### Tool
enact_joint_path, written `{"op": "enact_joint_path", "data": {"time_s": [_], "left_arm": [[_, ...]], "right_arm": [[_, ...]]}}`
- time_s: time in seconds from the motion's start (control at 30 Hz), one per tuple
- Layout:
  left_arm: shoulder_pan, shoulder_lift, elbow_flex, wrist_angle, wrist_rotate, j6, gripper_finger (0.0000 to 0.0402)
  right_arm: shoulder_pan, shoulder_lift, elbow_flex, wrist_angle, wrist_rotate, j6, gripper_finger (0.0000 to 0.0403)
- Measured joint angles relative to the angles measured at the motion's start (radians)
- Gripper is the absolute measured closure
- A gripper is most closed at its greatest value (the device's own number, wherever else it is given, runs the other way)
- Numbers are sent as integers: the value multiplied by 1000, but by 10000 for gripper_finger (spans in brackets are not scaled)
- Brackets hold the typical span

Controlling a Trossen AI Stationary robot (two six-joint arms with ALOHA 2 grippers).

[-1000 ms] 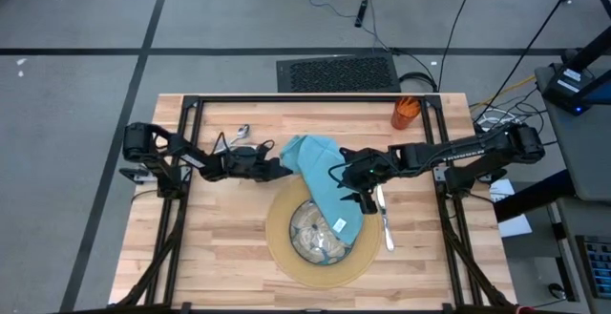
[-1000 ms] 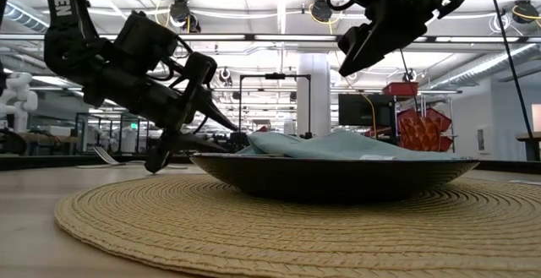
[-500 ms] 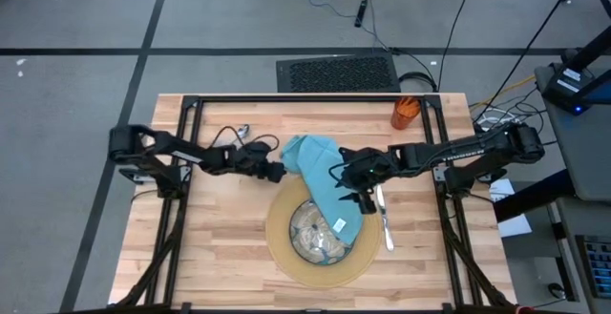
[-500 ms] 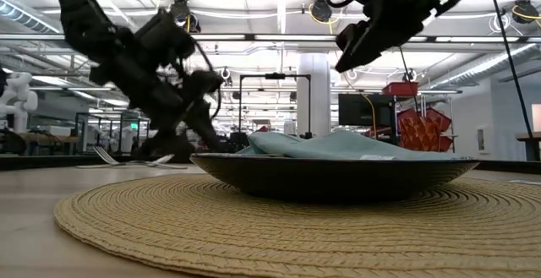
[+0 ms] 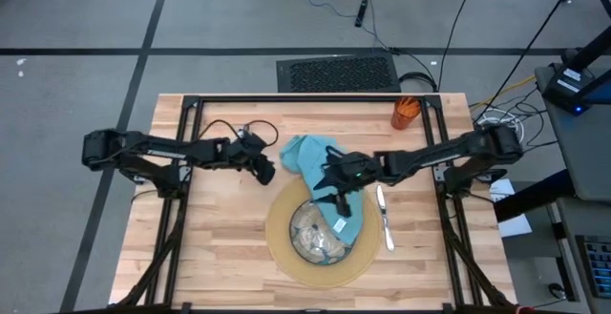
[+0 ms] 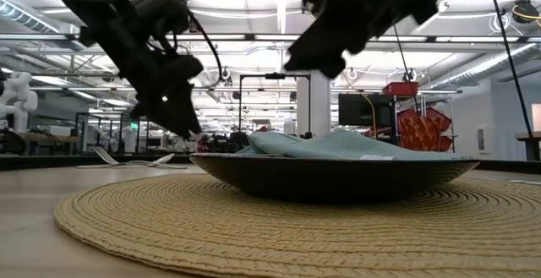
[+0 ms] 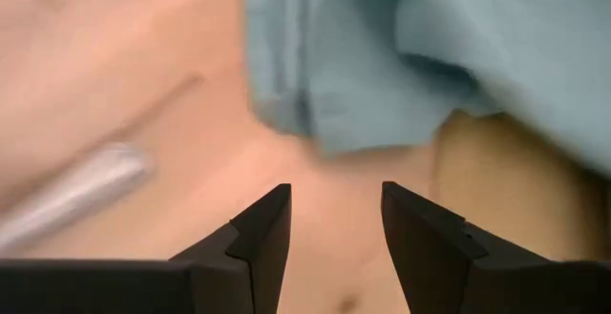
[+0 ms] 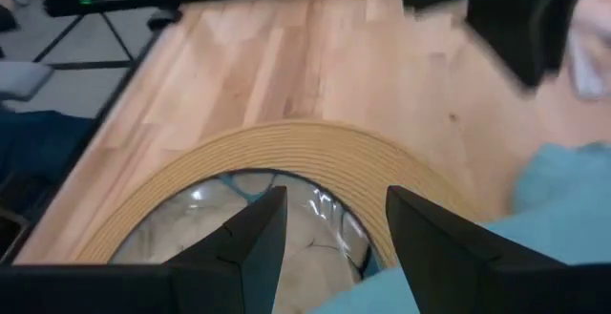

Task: Set table place
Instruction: Fold the blue napkin

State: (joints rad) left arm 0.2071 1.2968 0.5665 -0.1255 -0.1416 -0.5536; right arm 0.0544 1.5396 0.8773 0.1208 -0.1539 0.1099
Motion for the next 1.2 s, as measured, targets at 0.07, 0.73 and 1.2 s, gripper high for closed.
{"op": "enact_joint_path", "data": {"time_s": [0.07, 0.73, 1.2], "left_arm": [[-9, -38, 2, -52, -65, 68, 256], [-95, -429, 2, -482, -313, 349, 256], [-181, -543, 2, -486, -321, 364, 256]], "right_arm": [[0, 70, 34, 8, 7, 31, 232], [27, 705, 861, -649, 624, -2, 232], [9, 881, 1097, -875, 837, -18, 232]]}}
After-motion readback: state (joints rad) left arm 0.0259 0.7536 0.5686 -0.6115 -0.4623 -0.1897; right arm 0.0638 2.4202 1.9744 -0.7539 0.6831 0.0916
